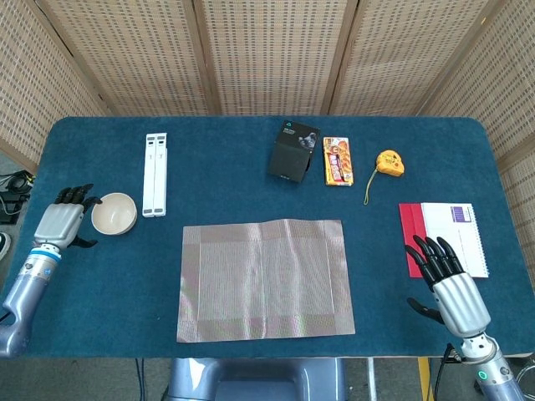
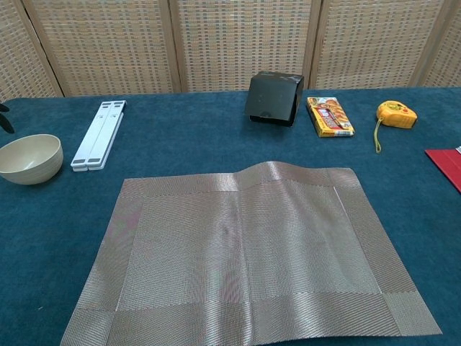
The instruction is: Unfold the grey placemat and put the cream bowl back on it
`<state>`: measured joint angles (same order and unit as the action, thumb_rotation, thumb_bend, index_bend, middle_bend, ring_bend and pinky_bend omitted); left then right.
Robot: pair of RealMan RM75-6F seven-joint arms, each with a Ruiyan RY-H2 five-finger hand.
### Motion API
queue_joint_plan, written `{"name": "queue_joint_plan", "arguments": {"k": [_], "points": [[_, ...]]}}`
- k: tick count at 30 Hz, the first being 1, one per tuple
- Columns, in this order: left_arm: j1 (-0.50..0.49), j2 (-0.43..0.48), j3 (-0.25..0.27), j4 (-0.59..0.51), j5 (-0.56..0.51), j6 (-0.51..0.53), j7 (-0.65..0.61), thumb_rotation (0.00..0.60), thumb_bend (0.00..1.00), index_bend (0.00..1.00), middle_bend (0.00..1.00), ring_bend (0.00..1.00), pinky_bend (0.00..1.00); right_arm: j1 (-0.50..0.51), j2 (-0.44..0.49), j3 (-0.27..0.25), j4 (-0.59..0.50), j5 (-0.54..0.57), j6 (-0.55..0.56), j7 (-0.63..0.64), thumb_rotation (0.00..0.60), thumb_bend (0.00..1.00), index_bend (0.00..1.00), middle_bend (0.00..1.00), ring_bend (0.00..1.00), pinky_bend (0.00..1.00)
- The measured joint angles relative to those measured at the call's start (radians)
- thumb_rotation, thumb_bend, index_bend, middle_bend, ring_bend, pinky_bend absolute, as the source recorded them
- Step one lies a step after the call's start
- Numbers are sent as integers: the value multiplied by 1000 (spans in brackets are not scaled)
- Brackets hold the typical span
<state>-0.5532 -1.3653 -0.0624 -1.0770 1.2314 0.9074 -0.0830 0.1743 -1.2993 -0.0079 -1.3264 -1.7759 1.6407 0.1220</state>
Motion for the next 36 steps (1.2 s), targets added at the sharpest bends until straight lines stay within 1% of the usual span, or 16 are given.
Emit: {"name": "queue_joint_plan", "arguments": {"k": [4, 8, 11, 14, 16, 19, 22, 24, 31, 33, 36], "points": [[-28, -80, 0, 116, 51, -38, -52, 600, 1, 374, 0, 0, 0, 1, -3, 1, 5, 5, -4, 1, 600, 0, 13, 0, 0, 0], [-47, -128, 5, 177, 78, -70, -78, 600, 20, 451, 0, 0, 0, 1, -6, 2, 10, 7, -5, 1, 600, 0, 13, 0, 0, 0], [-54, -155, 10, 216, 95, -78, -92, 600, 60, 516, 0, 0, 0, 2, -6, 3, 13, 11, -7, 6, 600, 0, 13, 0, 0, 0], [-57, -178, 12, 249, 105, -81, -109, 600, 171, 575, 0, 0, 0, 3, -7, 3, 17, 13, -10, 11, 600, 0, 13, 0, 0, 0], [-56, -187, 11, 266, 114, -72, -121, 600, 277, 612, 0, 0, 0, 3, -7, 3, 19, 14, -11, 14, 600, 0, 13, 0, 0, 0], [-52, -192, 11, 282, 125, -57, -127, 600, 397, 636, 0, 0, 0, 5, -8, 2, 20, 14, -13, 19, 600, 0, 13, 0, 0, 0], [-48, -188, 12, 283, 130, -50, -125, 600, 466, 646, 0, 0, 0, 6, -9, 1, 21, 11, -12, 20, 600, 0, 13, 0, 0, 0], [-45, -186, 10, 282, 130, -45, -123, 600, 487, 649, 0, 0, 0, 5, -8, 0, 20, 8, -8, 21, 600, 0, 13, 0, 0, 0], [-40, -167, 3, 242, 142, -8, -120, 600, 491, 660, 0, 0, 0, 4, -7, -2, 16, 4, -3, 22, 600, 0, 13, 0, 0, 0], [-40, -156, 3, 214, 155, 14, -120, 600, 490, 662, 0, 0, 0, 4, -7, -2, 15, 3, -2, 24, 600, 0, 13, 0, 0, 0], [-45, -129, 3, 138, 185, 49, -117, 600, 491, 662, 0, 0, 0, 5, -6, -1, 13, 4, -2, 25, 600, 0, 13, 0, 0, 0]]}}
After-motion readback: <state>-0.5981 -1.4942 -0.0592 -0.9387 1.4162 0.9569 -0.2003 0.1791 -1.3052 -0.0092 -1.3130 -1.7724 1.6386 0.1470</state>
